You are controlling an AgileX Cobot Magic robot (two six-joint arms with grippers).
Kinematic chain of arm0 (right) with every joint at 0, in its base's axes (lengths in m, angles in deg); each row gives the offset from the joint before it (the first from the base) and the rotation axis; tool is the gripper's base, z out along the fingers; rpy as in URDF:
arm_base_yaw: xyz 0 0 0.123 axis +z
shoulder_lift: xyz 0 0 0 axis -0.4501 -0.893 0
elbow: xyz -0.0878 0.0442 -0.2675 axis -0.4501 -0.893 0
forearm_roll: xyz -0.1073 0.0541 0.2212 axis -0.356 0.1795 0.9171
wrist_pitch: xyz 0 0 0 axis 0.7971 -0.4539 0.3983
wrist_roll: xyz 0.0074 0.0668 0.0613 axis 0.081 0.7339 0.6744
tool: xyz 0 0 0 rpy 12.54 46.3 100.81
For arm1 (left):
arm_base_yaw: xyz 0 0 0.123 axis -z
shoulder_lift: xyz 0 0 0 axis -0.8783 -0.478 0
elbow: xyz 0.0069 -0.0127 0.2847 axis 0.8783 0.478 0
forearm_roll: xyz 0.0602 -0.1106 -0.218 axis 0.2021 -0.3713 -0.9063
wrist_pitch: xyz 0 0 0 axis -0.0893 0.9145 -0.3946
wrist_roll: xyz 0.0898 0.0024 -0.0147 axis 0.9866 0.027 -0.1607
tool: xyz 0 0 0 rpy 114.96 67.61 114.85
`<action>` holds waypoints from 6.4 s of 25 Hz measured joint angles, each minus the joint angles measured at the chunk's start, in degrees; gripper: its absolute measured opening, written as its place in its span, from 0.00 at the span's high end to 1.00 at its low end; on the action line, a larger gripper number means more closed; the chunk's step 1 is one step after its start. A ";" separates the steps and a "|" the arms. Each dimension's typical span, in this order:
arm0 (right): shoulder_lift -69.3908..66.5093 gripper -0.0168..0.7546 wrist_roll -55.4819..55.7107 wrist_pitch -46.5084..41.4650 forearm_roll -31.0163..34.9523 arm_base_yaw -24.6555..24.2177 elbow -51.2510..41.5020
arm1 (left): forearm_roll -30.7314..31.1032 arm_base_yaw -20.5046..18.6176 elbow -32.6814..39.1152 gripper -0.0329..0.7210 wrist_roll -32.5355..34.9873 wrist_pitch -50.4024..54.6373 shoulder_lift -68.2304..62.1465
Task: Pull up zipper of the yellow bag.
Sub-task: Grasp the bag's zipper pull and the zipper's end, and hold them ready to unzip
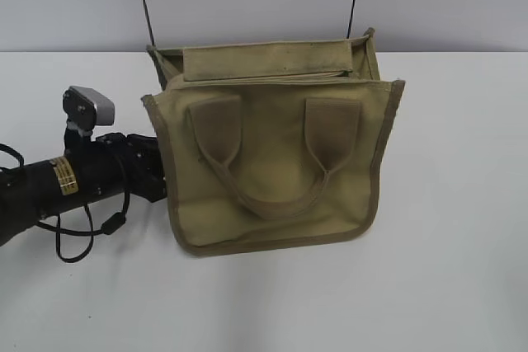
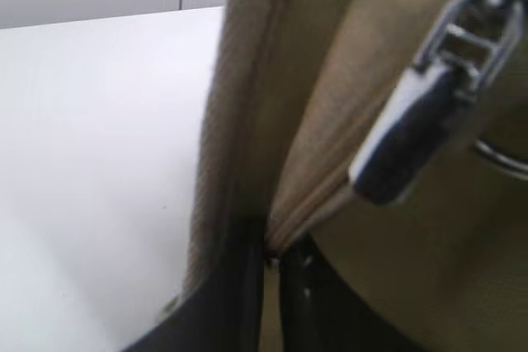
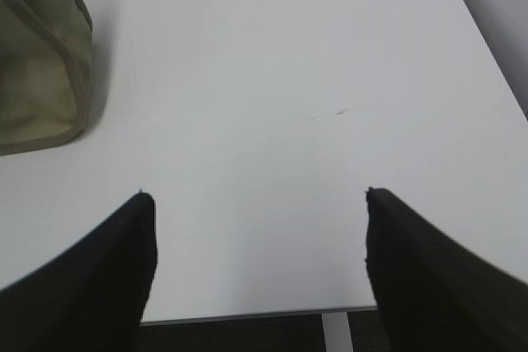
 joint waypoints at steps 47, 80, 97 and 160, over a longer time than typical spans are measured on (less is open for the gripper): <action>-16.51 0.23 -7.52 11.16 16.37 0.00 6.56 | 19.52 -2.89 1.07 0.94 -28.64 38.61 33.64; -112.62 0.37 21.02 0.26 2.63 52.81 84.65 | 19.91 -2.89 1.07 0.94 -28.65 38.82 33.64; -122.78 0.51 23.30 -0.73 9.34 52.98 91.31 | 19.91 -2.89 1.07 0.94 -28.65 38.82 33.64; -128.76 0.99 29.46 -4.01 4.77 52.98 92.24 | 20.54 -2.89 1.12 0.94 -29.92 33.95 37.58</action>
